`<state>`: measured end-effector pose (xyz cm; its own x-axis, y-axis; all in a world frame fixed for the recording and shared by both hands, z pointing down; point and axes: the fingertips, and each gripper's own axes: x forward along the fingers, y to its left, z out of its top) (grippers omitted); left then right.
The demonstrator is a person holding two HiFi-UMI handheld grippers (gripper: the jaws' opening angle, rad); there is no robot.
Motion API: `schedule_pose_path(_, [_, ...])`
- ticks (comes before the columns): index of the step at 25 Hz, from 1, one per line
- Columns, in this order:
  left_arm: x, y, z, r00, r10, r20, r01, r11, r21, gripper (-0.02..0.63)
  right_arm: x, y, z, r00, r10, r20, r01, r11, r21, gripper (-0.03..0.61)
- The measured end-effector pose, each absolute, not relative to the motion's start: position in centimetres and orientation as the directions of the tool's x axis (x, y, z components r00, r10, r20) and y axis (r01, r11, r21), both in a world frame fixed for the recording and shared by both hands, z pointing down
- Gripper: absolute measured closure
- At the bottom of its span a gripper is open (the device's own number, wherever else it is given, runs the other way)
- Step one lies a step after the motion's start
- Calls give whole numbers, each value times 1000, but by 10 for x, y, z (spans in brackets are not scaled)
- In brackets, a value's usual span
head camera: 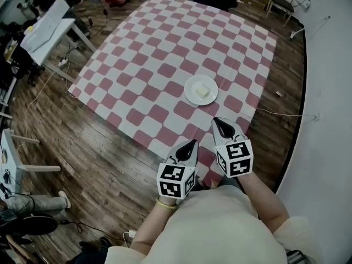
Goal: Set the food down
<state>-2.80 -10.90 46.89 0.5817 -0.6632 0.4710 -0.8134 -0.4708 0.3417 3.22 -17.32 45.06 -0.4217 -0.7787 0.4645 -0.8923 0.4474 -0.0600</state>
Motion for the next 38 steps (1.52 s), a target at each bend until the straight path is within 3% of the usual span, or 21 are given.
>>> schedule_pose_path(38, [-42, -70, 448, 633, -663, 400, -773, -562, 294, 614, -7, -89, 427, -476, -788, 391, -873, 478, -100, 574])
